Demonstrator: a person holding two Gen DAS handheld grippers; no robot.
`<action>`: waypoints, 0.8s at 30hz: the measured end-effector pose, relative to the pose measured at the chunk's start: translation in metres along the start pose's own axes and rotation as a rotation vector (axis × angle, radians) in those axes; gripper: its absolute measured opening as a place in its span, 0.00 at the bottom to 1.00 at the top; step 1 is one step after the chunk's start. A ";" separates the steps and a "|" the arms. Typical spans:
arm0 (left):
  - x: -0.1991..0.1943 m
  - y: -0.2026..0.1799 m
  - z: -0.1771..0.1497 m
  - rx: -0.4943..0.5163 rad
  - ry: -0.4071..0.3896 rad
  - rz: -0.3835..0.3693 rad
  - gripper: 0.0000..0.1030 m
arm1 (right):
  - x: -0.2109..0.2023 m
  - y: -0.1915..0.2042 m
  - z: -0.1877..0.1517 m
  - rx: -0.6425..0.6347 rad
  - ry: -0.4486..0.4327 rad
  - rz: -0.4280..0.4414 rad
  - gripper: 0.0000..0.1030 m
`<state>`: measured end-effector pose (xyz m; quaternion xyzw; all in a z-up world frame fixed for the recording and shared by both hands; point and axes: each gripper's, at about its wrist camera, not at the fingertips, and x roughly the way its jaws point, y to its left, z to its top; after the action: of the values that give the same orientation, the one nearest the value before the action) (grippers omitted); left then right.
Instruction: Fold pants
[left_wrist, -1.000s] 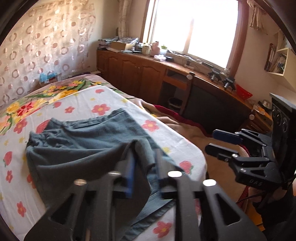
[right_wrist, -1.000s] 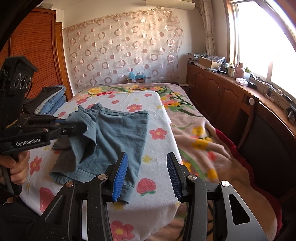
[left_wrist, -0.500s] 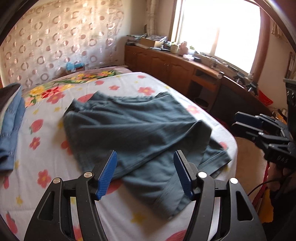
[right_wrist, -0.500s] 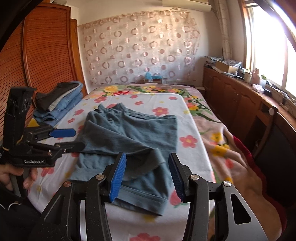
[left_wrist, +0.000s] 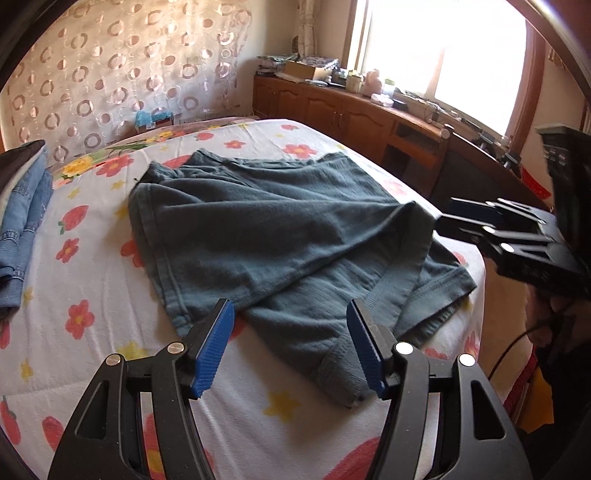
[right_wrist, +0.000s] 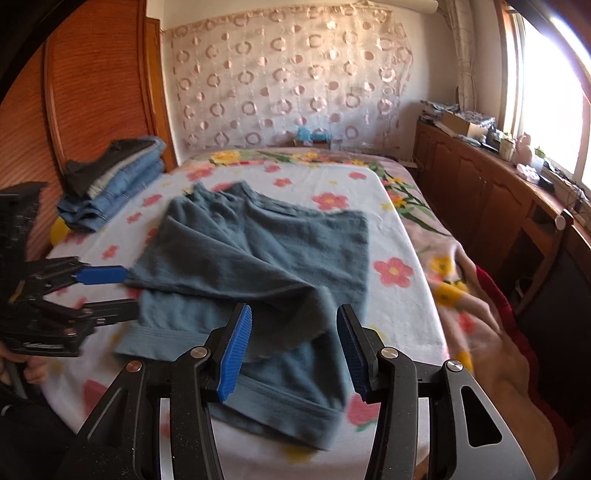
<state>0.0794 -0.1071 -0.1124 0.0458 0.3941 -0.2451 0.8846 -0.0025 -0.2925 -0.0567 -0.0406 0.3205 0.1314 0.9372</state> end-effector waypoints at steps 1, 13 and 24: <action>0.001 -0.003 -0.001 0.009 0.004 -0.003 0.62 | 0.005 -0.006 -0.001 0.000 0.008 -0.001 0.48; 0.006 -0.019 -0.014 0.055 0.053 -0.041 0.63 | 0.049 -0.027 0.009 0.007 0.081 0.085 0.48; 0.003 -0.018 -0.019 0.058 0.050 -0.056 0.62 | 0.033 -0.028 0.013 0.024 0.052 0.131 0.05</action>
<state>0.0603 -0.1189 -0.1255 0.0662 0.4098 -0.2798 0.8657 0.0382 -0.3105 -0.0666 -0.0115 0.3481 0.1874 0.9185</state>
